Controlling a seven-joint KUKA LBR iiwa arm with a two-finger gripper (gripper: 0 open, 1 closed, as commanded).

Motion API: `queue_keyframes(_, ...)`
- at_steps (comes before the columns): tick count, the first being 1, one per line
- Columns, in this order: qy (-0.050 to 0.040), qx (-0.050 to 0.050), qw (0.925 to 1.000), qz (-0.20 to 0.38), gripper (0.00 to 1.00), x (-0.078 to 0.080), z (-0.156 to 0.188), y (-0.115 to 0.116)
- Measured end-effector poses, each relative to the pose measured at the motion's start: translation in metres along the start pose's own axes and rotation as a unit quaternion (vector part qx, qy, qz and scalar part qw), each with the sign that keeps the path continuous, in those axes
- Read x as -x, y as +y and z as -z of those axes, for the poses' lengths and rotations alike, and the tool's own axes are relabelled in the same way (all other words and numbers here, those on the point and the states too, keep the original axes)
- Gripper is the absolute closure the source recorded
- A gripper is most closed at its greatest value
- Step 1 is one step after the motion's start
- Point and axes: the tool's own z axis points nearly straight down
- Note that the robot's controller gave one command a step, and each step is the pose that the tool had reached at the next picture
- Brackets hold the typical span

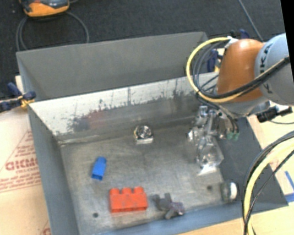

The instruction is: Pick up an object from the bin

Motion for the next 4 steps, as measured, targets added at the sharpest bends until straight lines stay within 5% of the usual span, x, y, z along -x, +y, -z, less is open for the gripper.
queue_keyframes(1, 0.0012, 0.007, 0.9894, 0.145, 0.0, 0.009, -0.005, 0.004)
queue_keyframes(2, 0.0023, 0.009, 0.9895, 0.144, 0.0, 0.01, -0.008, 0.003)
queue_keyframes(3, 0.0016, 0.0, 0.9797, 0.201, 0.0, -0.016, 0.046, 0.152)
queue_keyframes(4, 0.0065, -0.001, 0.9734, 0.229, 0.0, -0.105, 0.067, 0.168)
